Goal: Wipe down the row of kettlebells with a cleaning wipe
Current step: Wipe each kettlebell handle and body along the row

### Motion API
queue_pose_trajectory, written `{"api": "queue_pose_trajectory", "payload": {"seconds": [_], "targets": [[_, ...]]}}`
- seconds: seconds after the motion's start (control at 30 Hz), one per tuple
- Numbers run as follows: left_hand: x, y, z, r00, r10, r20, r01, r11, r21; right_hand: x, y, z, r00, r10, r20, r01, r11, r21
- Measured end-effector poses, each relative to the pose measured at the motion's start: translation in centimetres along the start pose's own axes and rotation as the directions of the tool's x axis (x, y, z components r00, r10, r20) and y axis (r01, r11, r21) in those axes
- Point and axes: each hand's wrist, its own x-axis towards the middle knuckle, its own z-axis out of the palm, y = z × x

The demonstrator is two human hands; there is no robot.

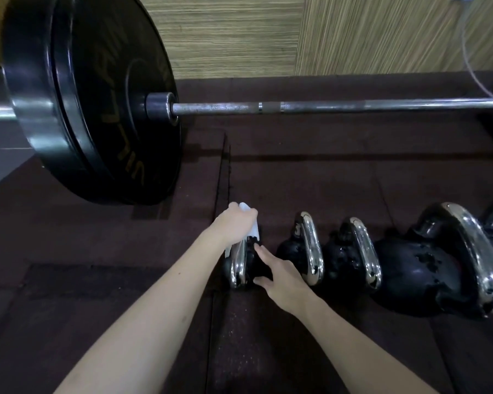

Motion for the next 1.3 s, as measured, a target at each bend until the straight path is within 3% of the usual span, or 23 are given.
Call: {"api": "queue_pose_trajectory", "payload": {"seconds": [0.13, 0.33, 0.47, 0.57, 0.67, 0.77, 0.87, 0.97, 1.07, 1.13, 1.23, 1.3], "targets": [[-4.0, -4.2, 2.4, 0.976, 0.166, -0.142, -0.180, 0.980, -0.088, 0.2, 0.1, 0.3, 0.999, 0.009, -0.041, -0.010, 0.999, -0.035], [-9.6, -9.3, 4.6, 0.899, 0.426, -0.104, -0.438, 0.877, -0.199, 0.1, 0.4, 0.6, 0.998, -0.012, -0.057, 0.010, 1.000, -0.029], [-5.2, -6.0, 3.1, 0.947, 0.295, -0.126, -0.316, 0.928, -0.200, 0.2, 0.0, 0.2, 0.999, -0.006, -0.039, 0.003, 0.997, -0.079], [-0.4, -2.8, 0.7, 0.988, 0.153, -0.031, -0.155, 0.984, -0.091, 0.2, 0.2, 0.3, 1.000, -0.010, -0.019, 0.009, 0.999, -0.054], [2.0, -1.2, -0.3, 0.993, 0.094, 0.072, -0.089, 0.994, -0.070, 0.0, 0.4, 0.3, 1.000, -0.006, -0.016, 0.006, 1.000, 0.001], [0.6, -2.0, 0.3, 0.967, 0.251, 0.034, -0.252, 0.968, 0.017, 0.0, 0.3, 0.2, 1.000, 0.002, -0.016, -0.002, 1.000, 0.019], [-3.1, -5.2, 1.3, 0.854, 0.521, 0.000, -0.517, 0.847, 0.126, 0.2, 0.3, 0.3, 0.999, 0.015, -0.041, -0.016, 1.000, -0.013], [-5.8, -8.6, 1.9, 0.774, 0.632, 0.048, -0.618, 0.736, 0.275, 0.1, 0.4, 0.3, 0.999, 0.010, -0.034, -0.010, 1.000, -0.023], [-5.2, -8.7, 1.4, 0.774, 0.632, 0.042, -0.613, 0.731, 0.299, 0.1, 0.3, 0.2, 0.999, 0.004, -0.033, -0.004, 1.000, -0.020], [-3.6, -7.0, 0.8, 0.813, 0.581, 0.046, -0.581, 0.802, 0.137, 0.2, 0.3, 0.2, 1.000, 0.009, -0.027, -0.010, 1.000, -0.027], [-0.8, -3.6, -0.4, 0.916, 0.386, 0.103, -0.368, 0.916, -0.161, 0.3, 0.5, 0.2, 1.000, 0.024, -0.009, -0.024, 1.000, 0.012], [0.6, -2.4, -0.8, 0.954, 0.221, 0.201, -0.178, 0.961, -0.212, 0.2, 0.4, 0.1, 0.999, 0.035, 0.015, -0.036, 0.999, 0.040]]}}
